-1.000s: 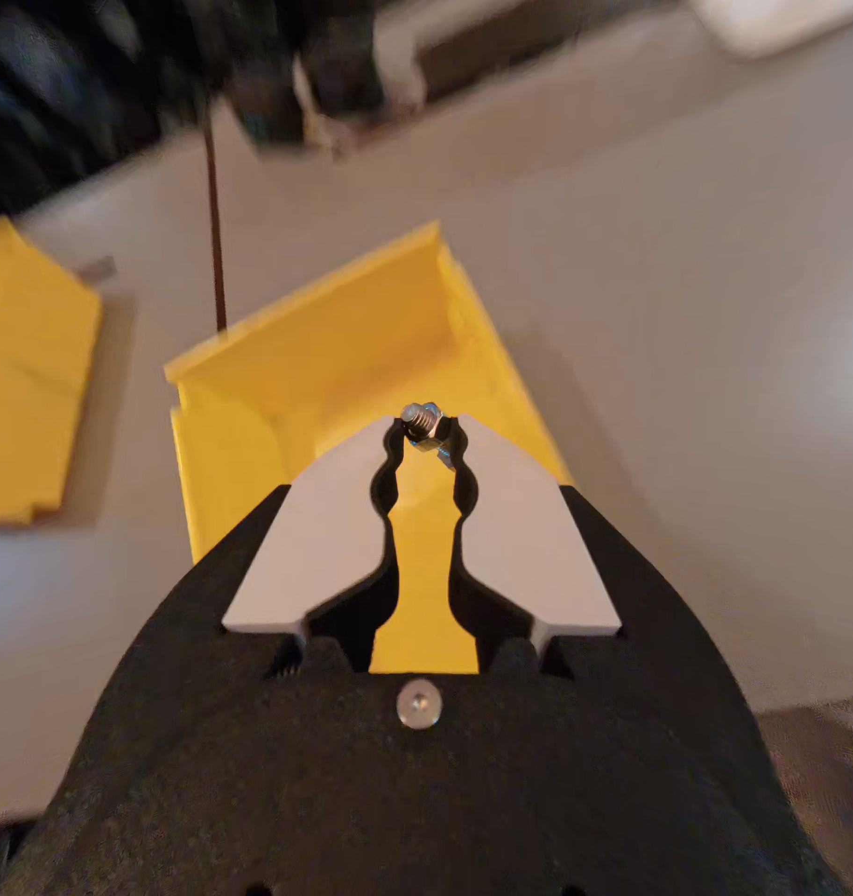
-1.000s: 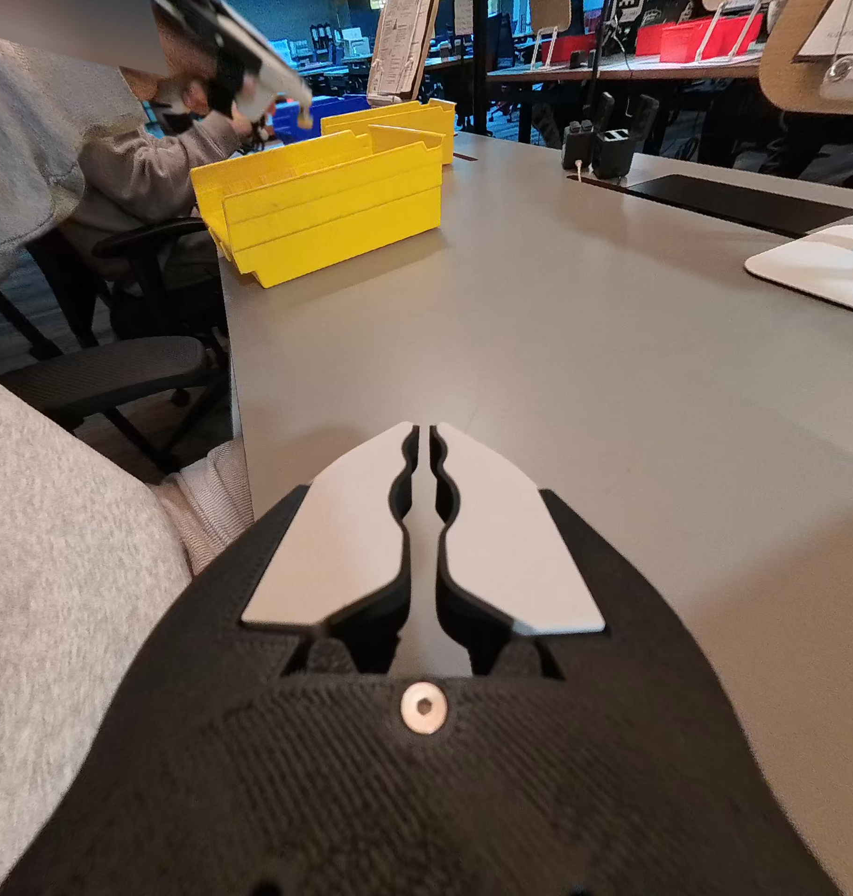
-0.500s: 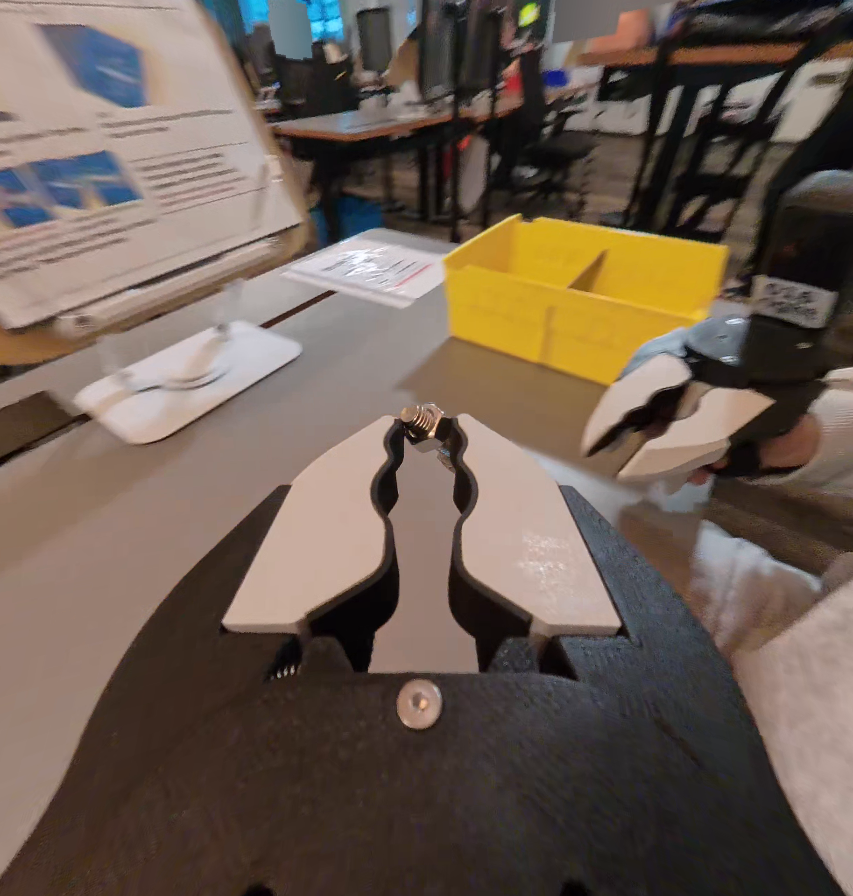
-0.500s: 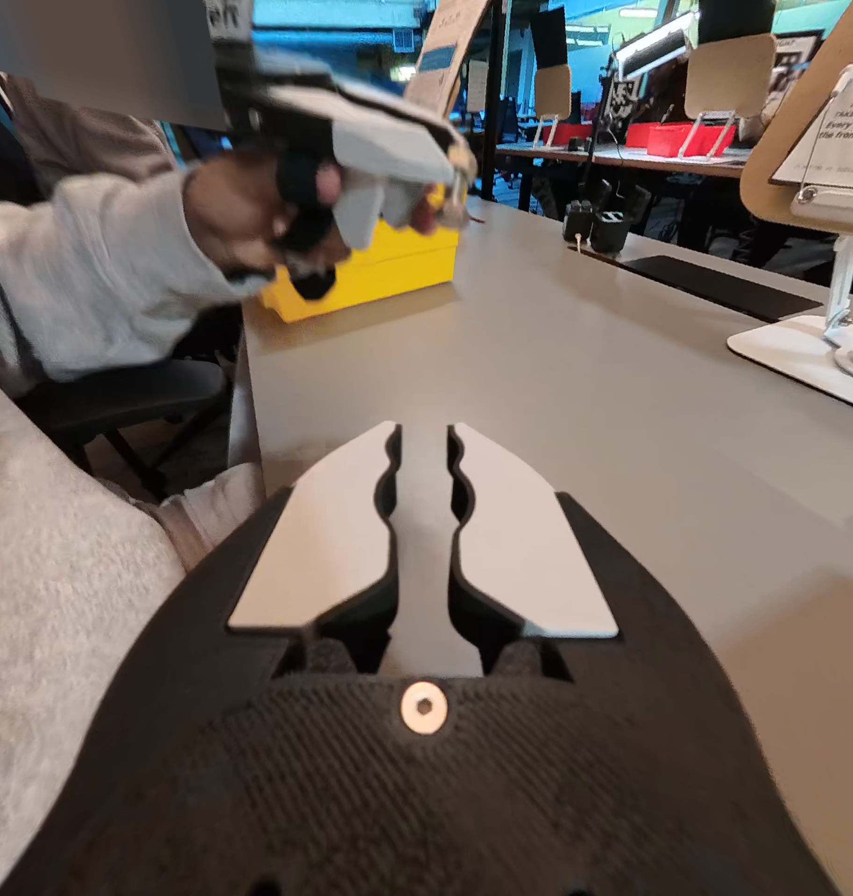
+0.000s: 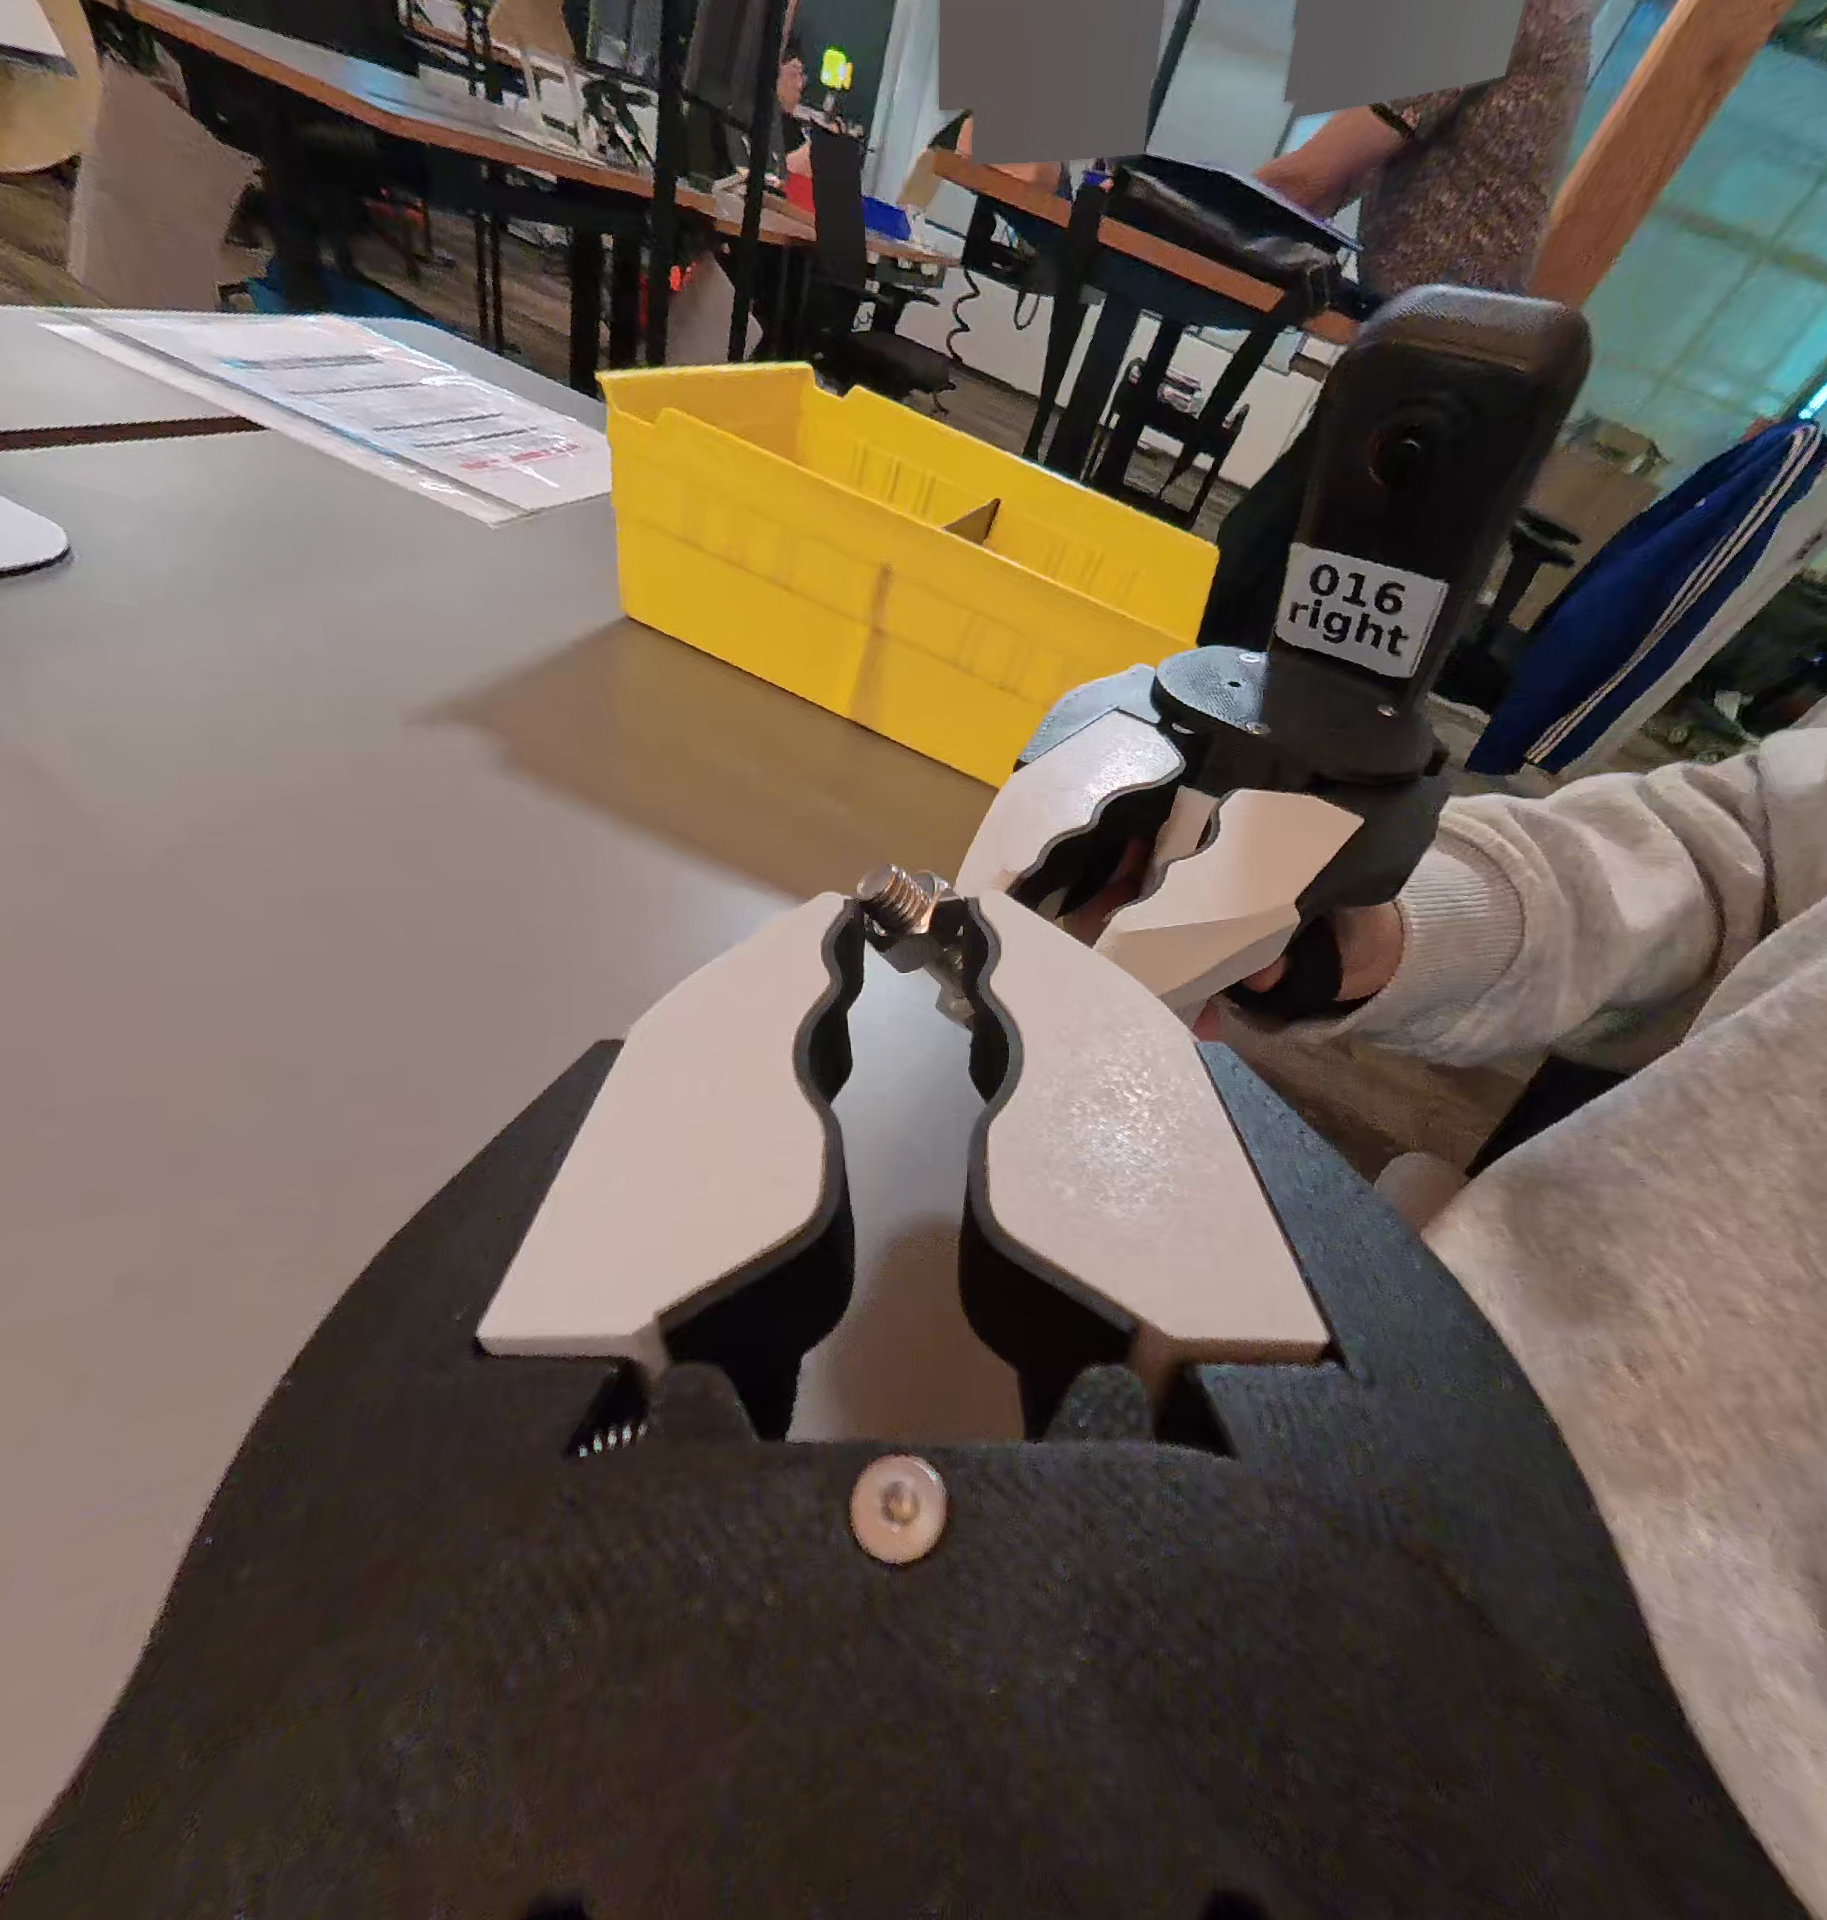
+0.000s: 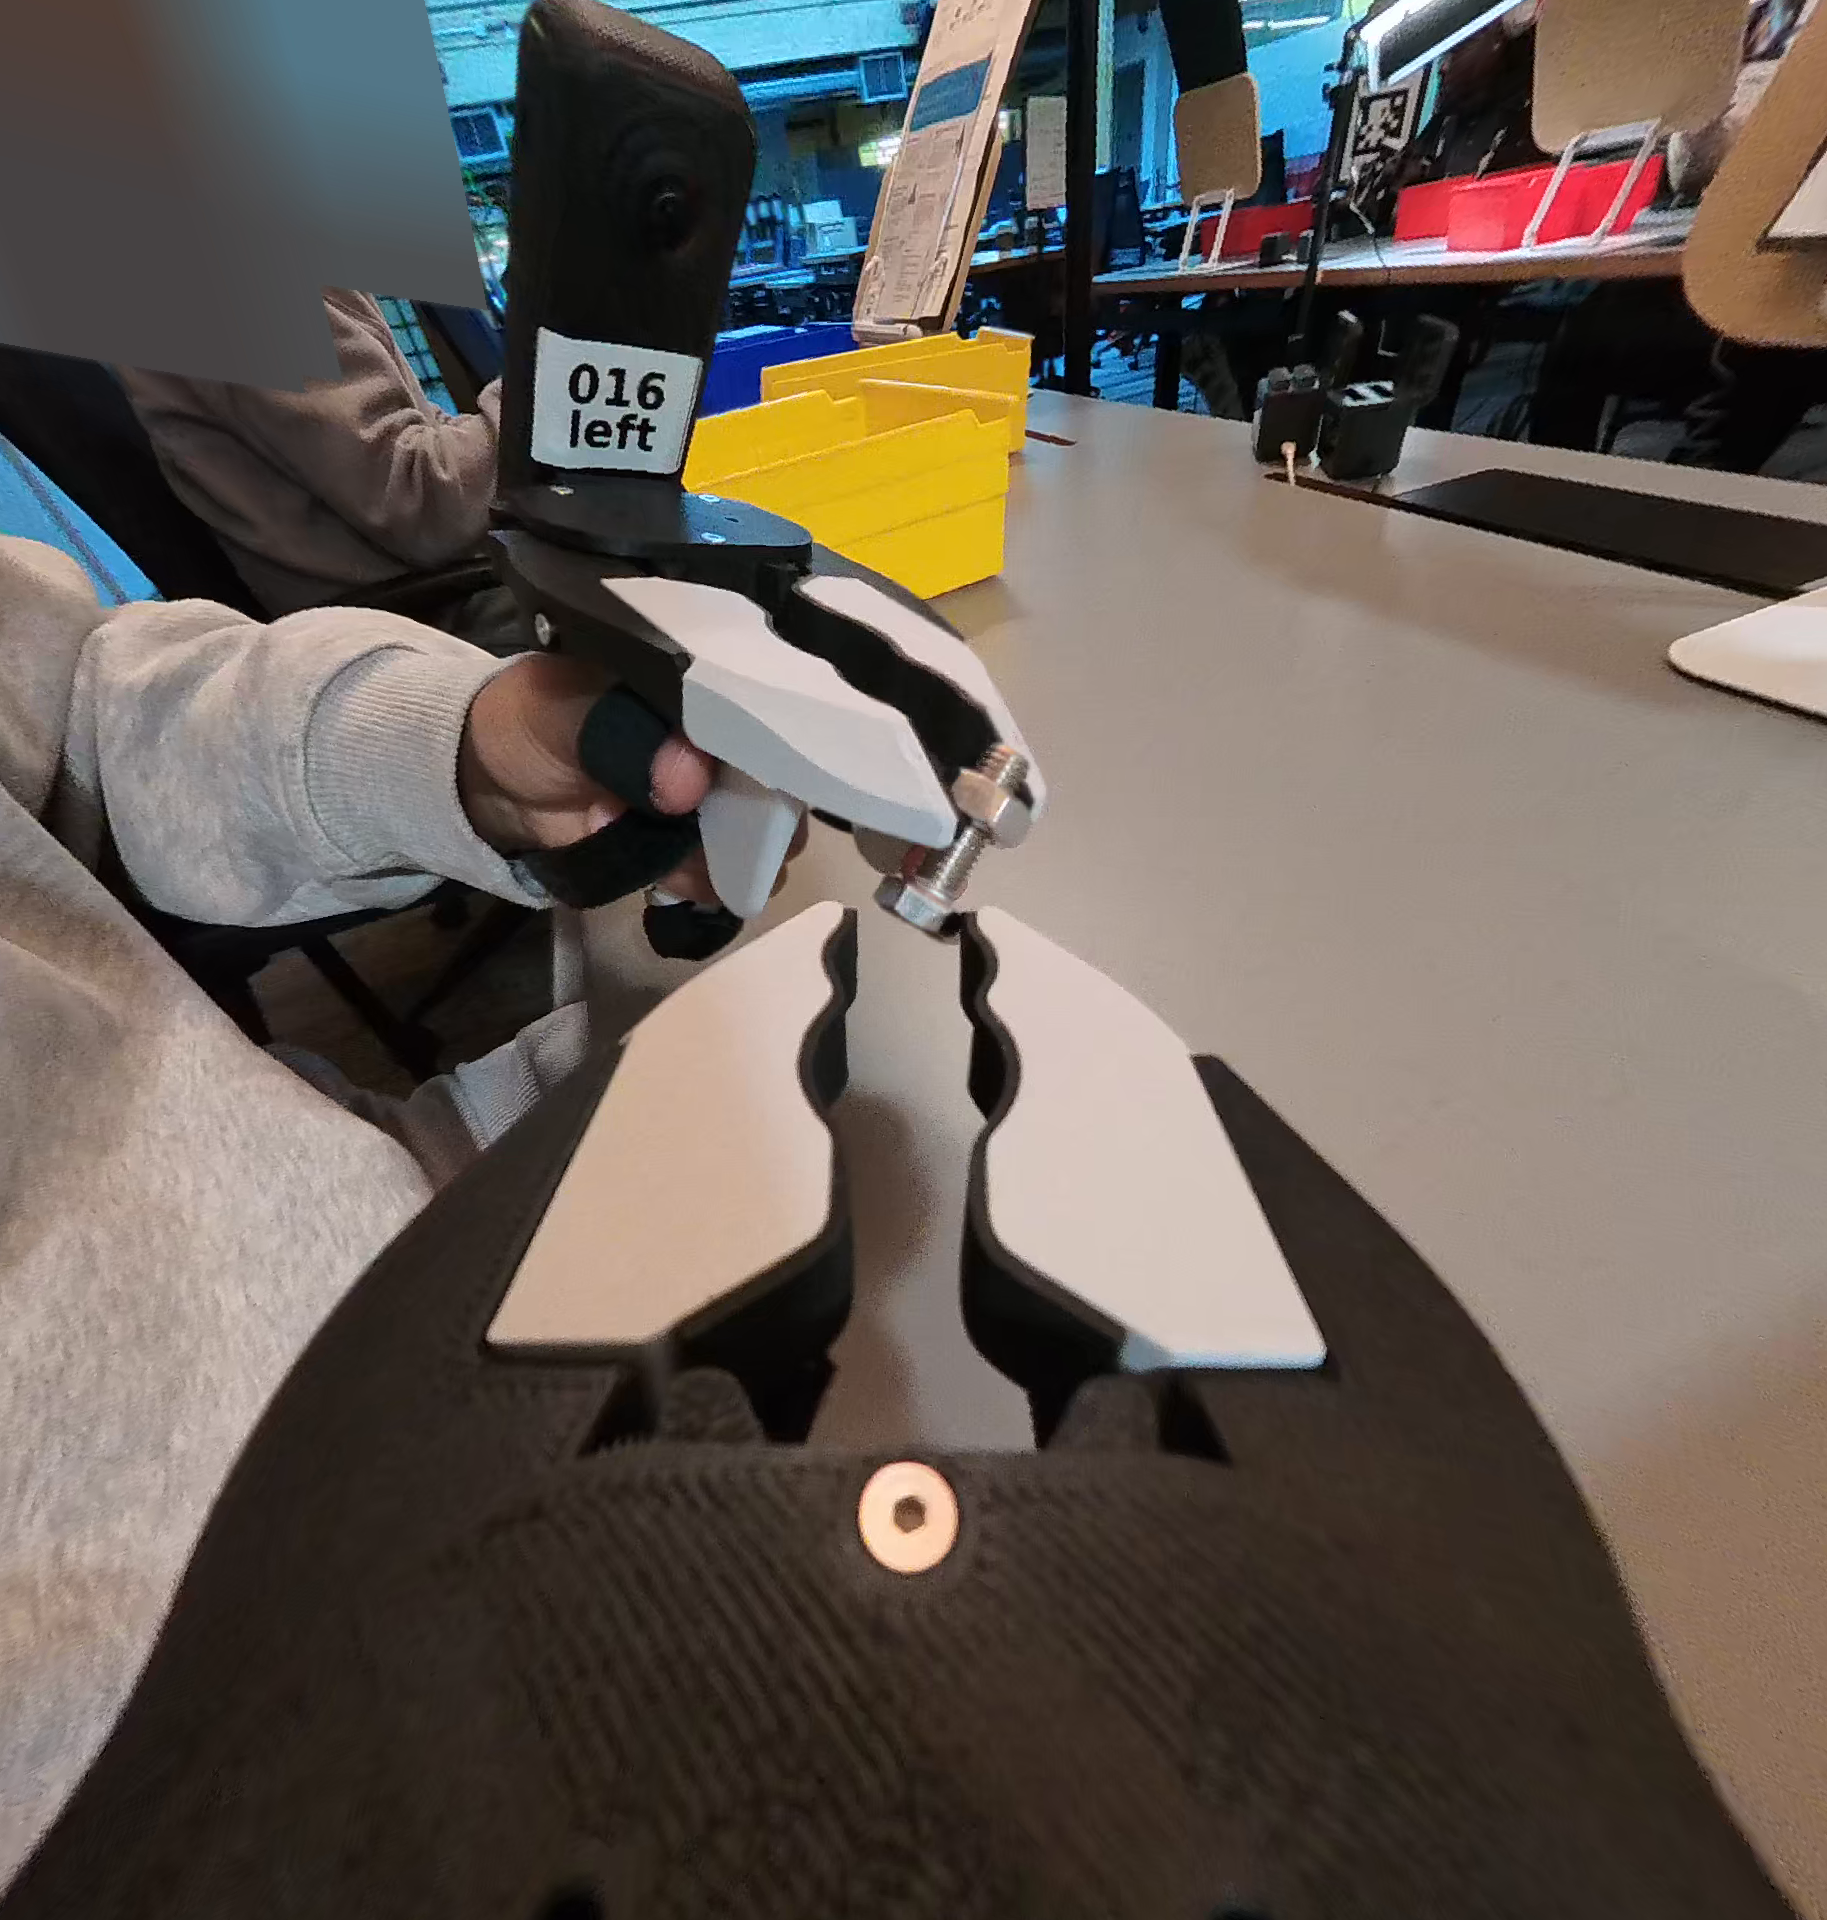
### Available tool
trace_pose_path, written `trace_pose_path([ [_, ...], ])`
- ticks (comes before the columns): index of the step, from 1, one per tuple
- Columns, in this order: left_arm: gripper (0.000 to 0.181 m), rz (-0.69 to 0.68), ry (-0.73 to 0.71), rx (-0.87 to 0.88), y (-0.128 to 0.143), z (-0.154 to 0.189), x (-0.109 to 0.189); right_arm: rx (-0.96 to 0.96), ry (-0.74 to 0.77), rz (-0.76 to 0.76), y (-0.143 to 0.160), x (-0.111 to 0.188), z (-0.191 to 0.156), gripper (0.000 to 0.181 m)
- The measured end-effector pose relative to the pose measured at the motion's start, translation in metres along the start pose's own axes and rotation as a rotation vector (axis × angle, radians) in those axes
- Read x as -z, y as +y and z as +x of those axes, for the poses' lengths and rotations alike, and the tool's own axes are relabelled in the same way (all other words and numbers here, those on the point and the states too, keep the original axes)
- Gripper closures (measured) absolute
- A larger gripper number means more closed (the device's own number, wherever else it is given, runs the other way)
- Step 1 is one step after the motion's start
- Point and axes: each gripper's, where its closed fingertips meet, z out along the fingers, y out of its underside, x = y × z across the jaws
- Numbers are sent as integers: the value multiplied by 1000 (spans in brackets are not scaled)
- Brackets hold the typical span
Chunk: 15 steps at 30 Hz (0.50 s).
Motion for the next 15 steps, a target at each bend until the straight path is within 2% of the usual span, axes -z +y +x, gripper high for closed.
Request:
trace_pose_path([
  [3, 162, -32, 21, -42, 9, 0, -1, -58, -31, -12, 5, -3, 4, 158],
  [6, 162, -36, 61, -60, 15, 6, -3, -108, -98, -15, 6, -3, 2, 166],
  [10, 162, -10, 105, -52, 14, 9, -1, -173, -156, -13, 6, -3, 0, 169],
  [15, 163, 35, 190, 7, 10, 16, 0, -349, -276, 33, 2, -2, -5, 168],
])
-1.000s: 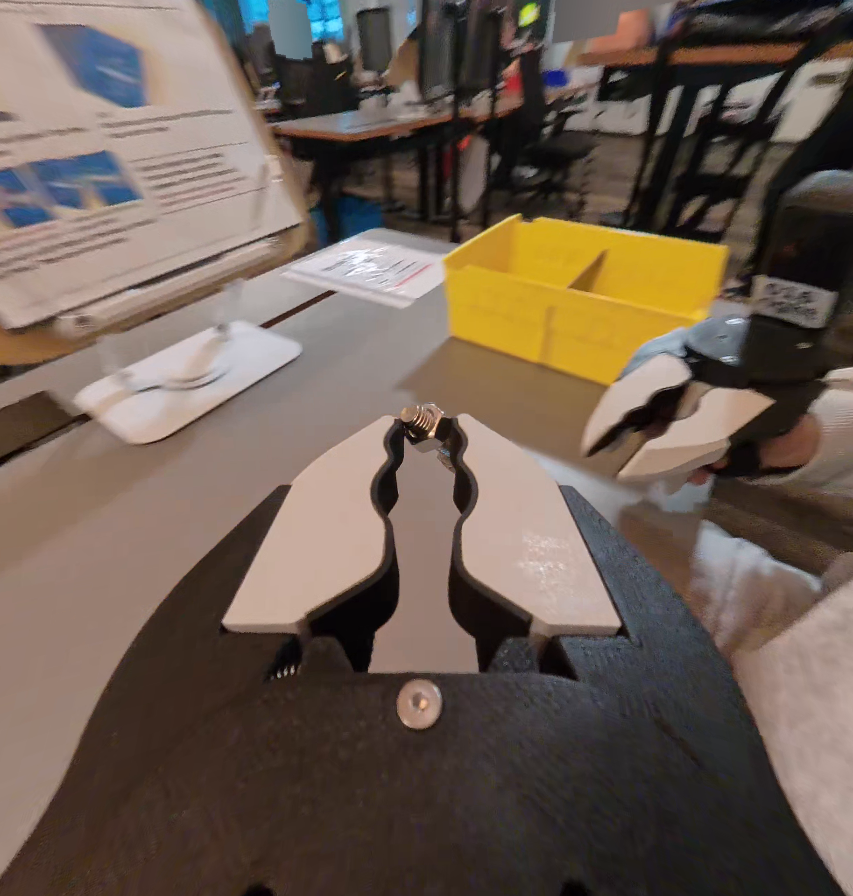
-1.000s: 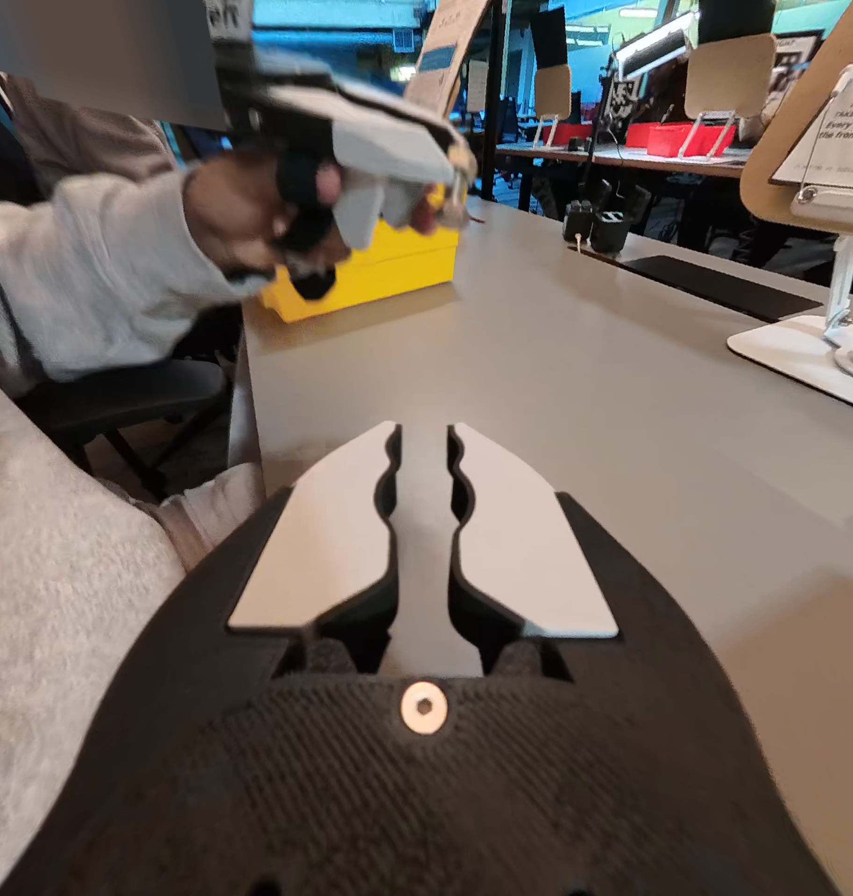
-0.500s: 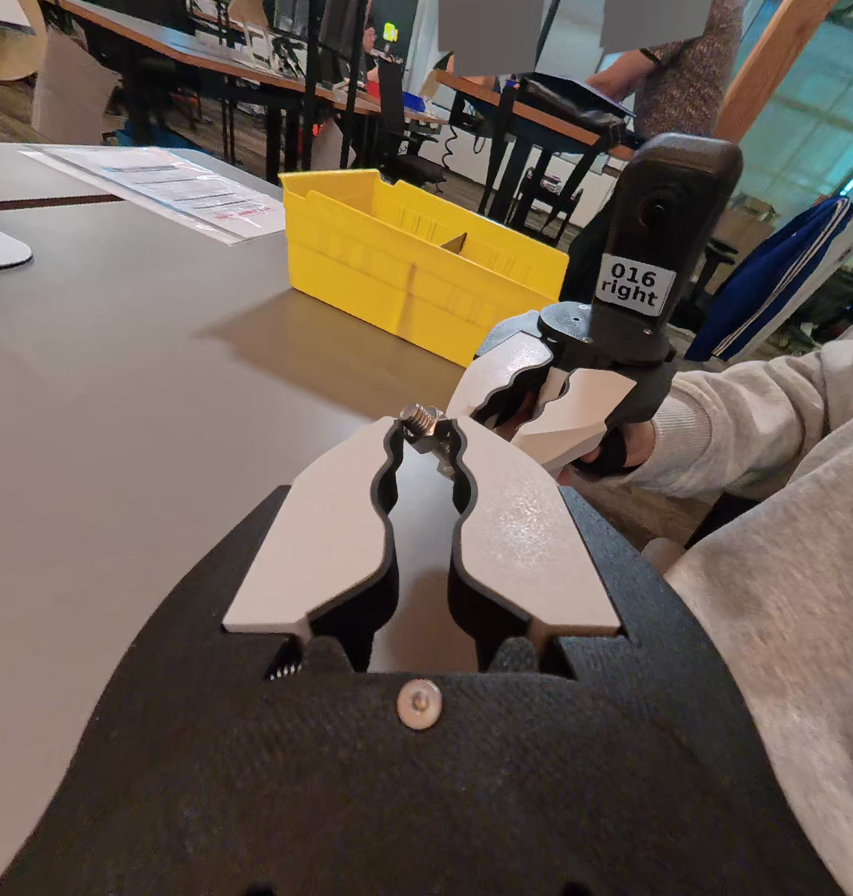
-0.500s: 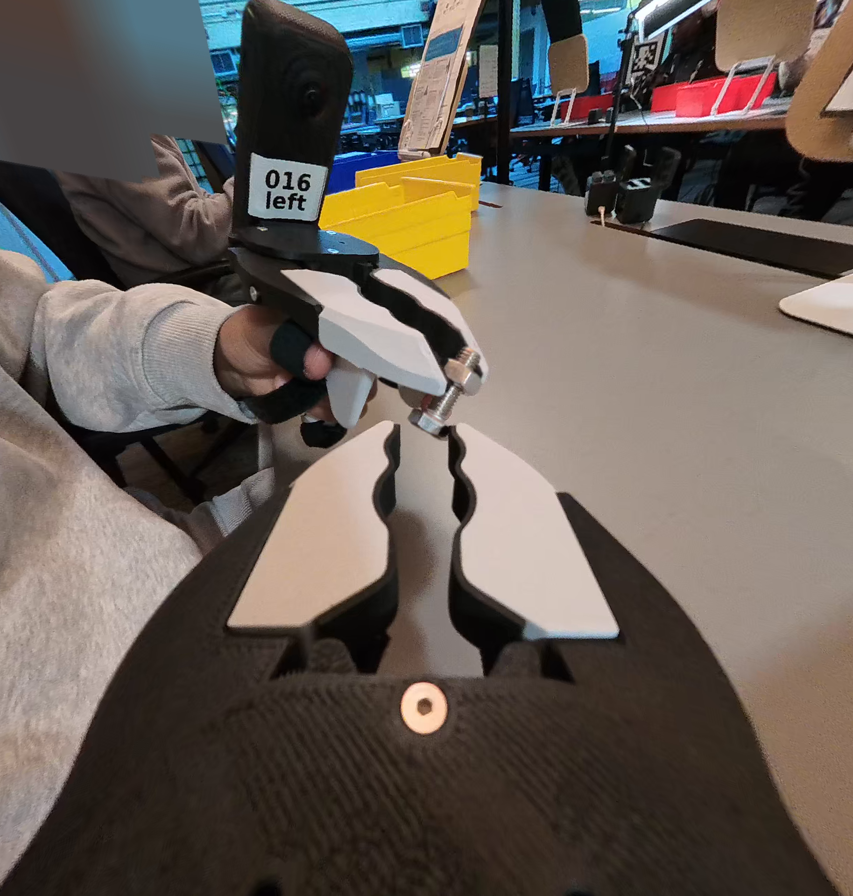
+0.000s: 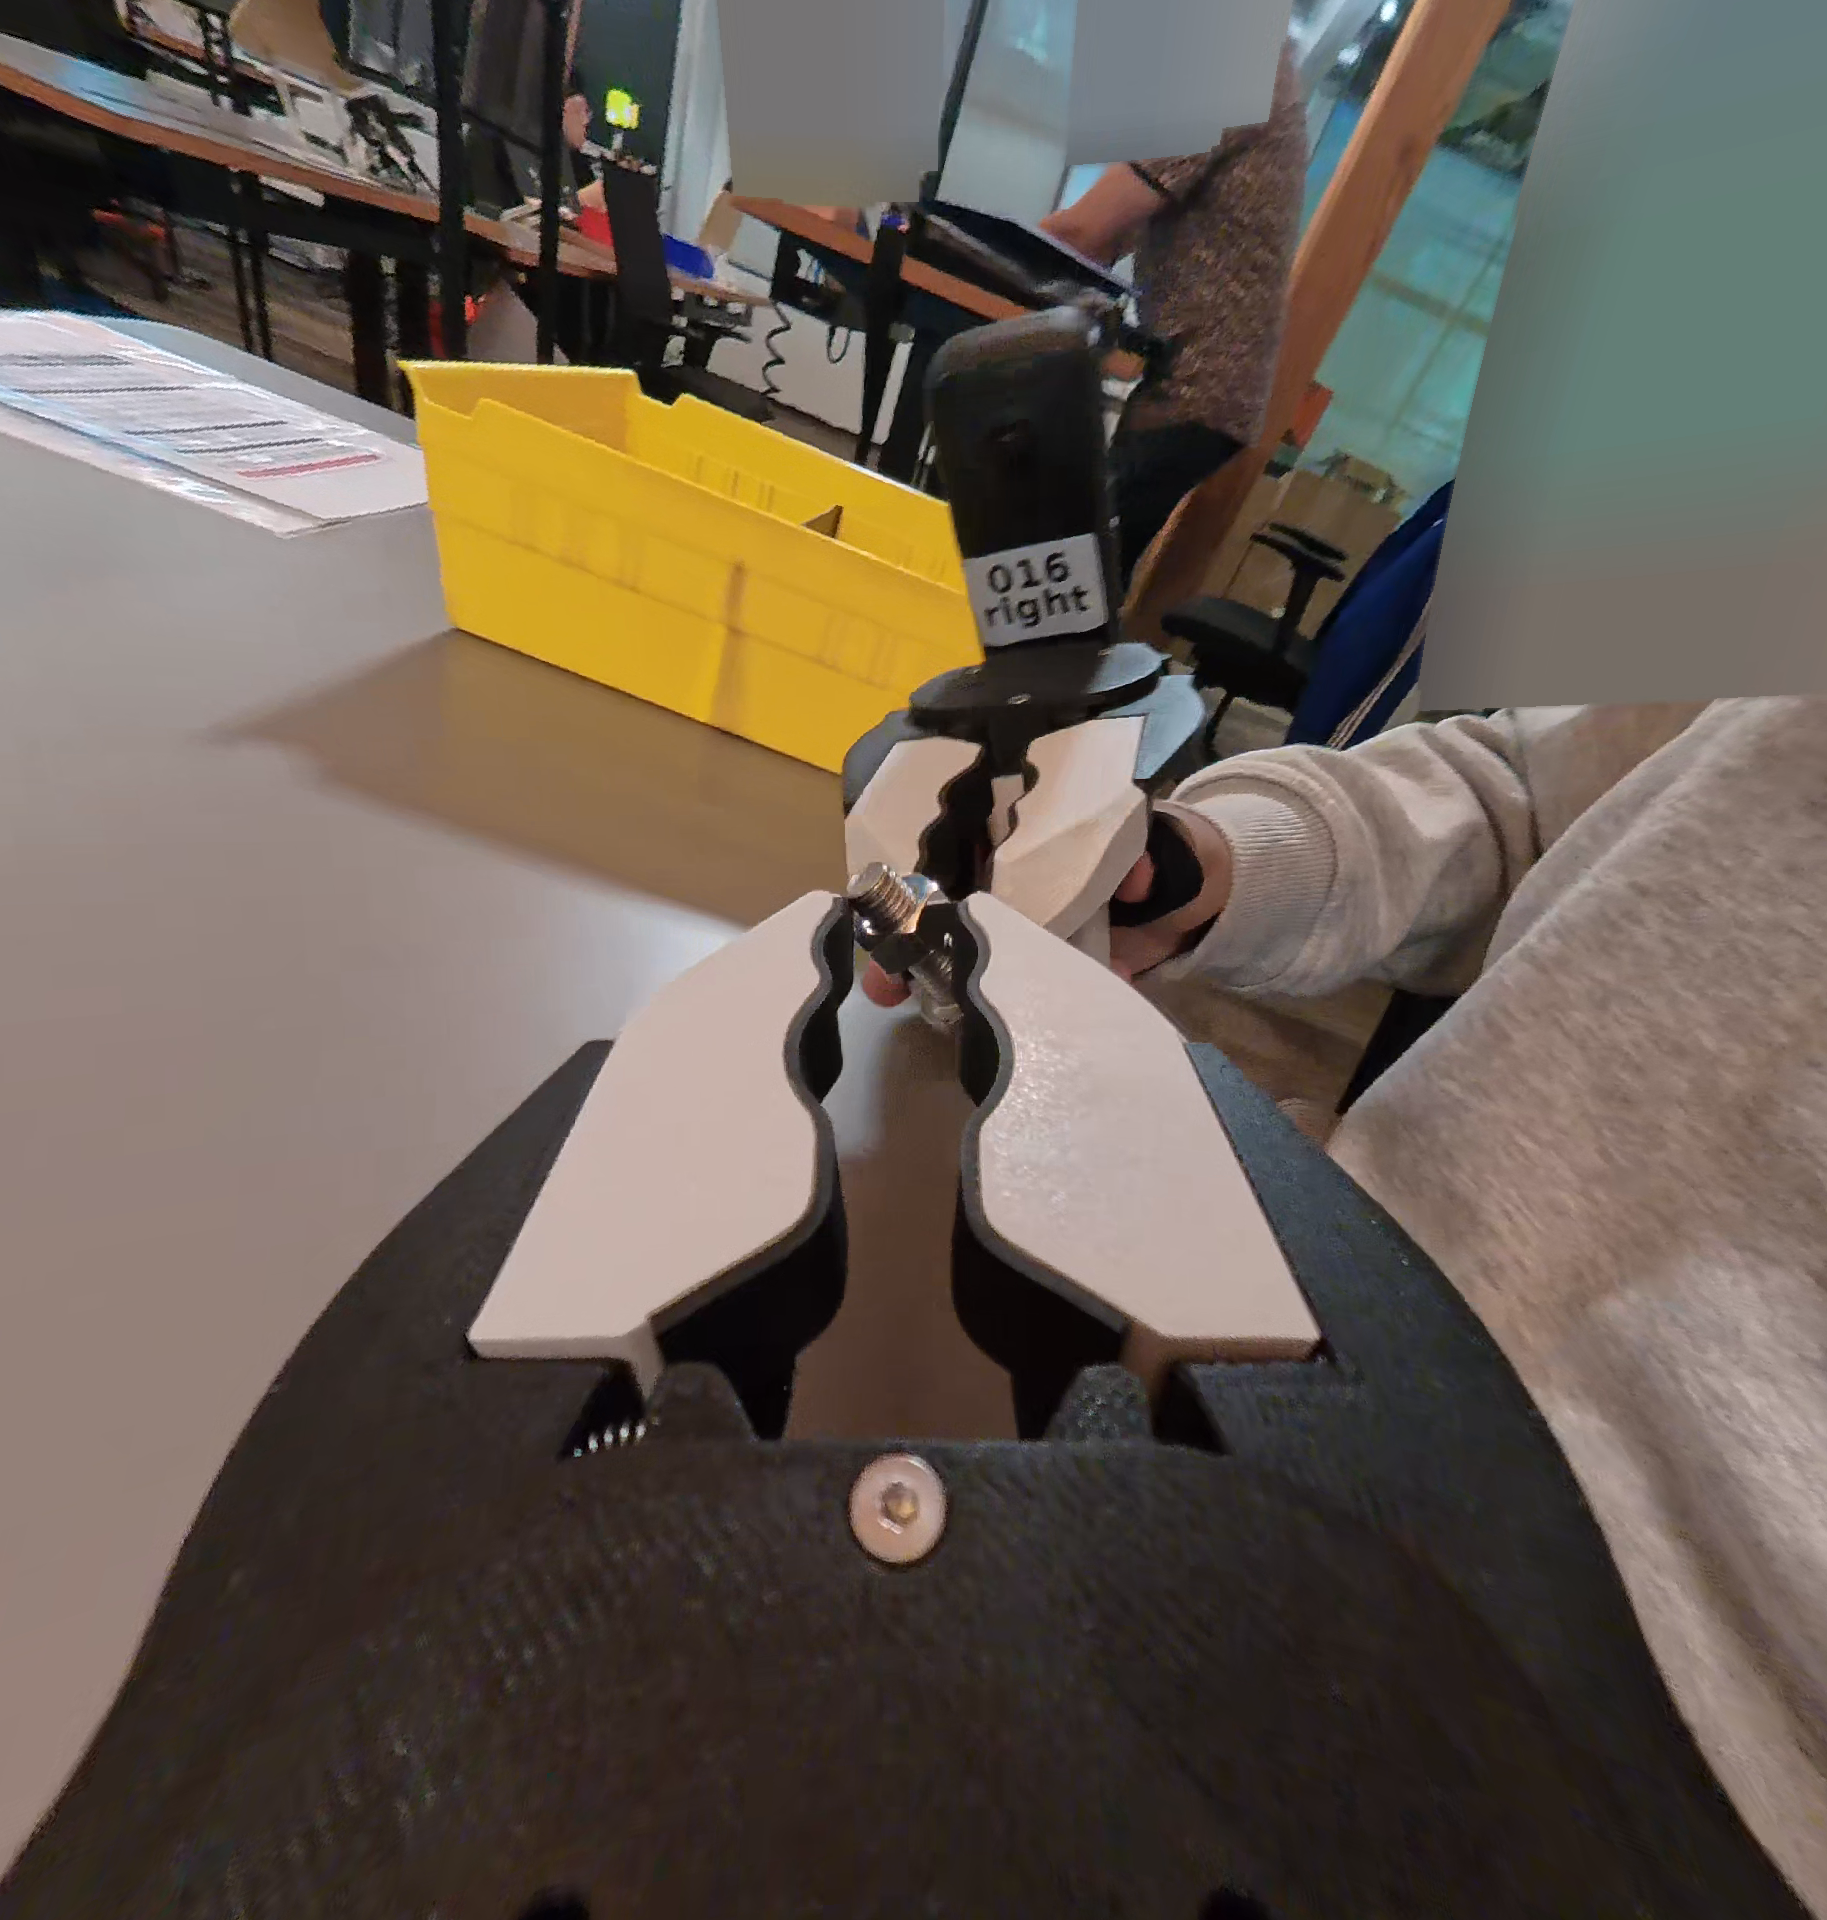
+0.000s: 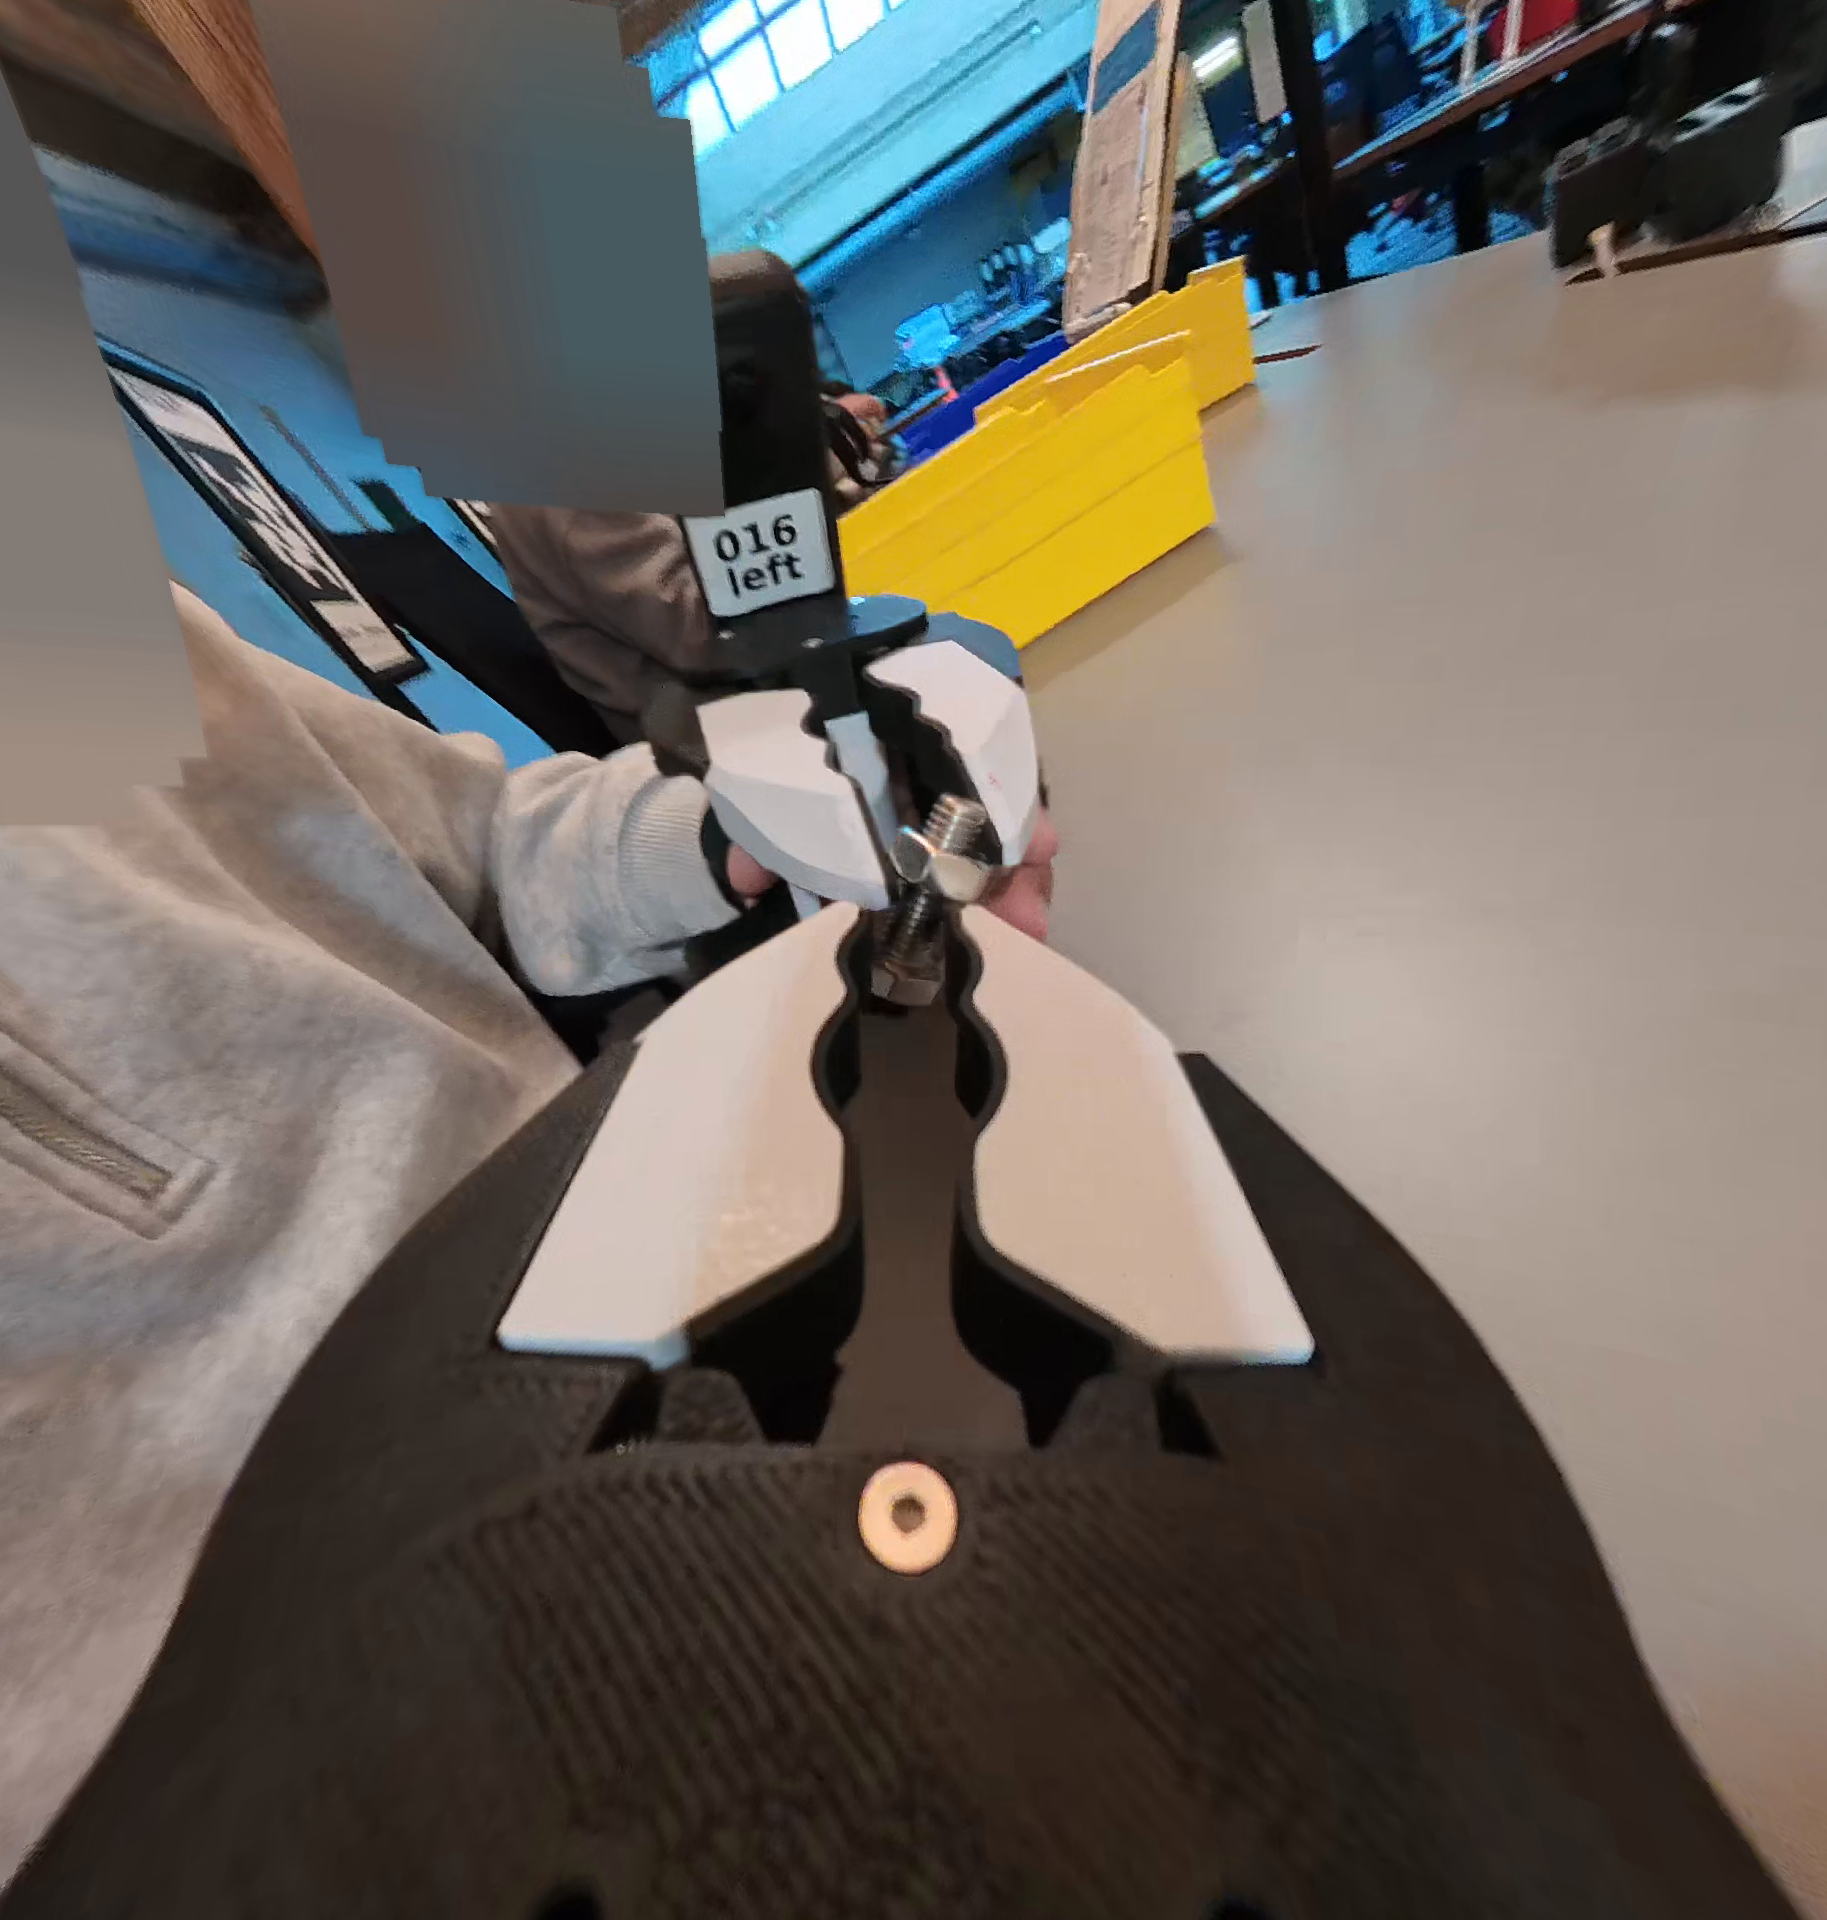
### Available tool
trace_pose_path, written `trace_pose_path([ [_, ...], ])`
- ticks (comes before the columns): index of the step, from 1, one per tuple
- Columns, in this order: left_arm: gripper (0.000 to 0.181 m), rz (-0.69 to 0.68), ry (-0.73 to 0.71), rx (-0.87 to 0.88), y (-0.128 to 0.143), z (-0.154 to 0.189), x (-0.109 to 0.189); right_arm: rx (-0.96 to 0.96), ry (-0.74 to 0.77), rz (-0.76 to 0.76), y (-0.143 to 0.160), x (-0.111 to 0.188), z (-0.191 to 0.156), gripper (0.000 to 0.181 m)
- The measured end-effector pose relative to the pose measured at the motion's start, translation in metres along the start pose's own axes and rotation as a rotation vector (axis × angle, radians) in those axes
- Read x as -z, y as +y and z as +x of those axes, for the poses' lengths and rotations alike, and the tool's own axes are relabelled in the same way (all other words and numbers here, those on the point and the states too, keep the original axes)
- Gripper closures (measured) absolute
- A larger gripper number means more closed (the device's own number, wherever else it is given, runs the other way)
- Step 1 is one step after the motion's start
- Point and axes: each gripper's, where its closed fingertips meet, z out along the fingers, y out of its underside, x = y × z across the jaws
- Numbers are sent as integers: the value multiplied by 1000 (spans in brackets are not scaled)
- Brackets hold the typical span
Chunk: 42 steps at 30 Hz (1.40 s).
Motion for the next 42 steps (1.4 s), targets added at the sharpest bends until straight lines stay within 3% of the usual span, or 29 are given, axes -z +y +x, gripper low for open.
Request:
trace_pose_path([
  [5, 163, 39, 52, 32, -4, 6, 1, -141, -110, 43, -2, 1, -6, 171],
  [11, 161, 64, 101, 82, -7, 13, 1, -178, -150, 51, -2, 1, -10, 171],
  [20, 143, 68, 71, 75, -9, 11, 2, -155, -119, 105, -12, 9, -5, 172],
  [27, 150, 36, 98, 166, -1, 11, -2, -8, -81, 223, -29, 16, -7, 172],
  [36, 156, 48, 128, 72, -2, 25, -4, 48, -76, 201, -25, 12, -13, 172],
  [42, 158, 66, 157, 102, -4, 27, -4, 70, -94, 178, -22, 8, -18, 172],
])
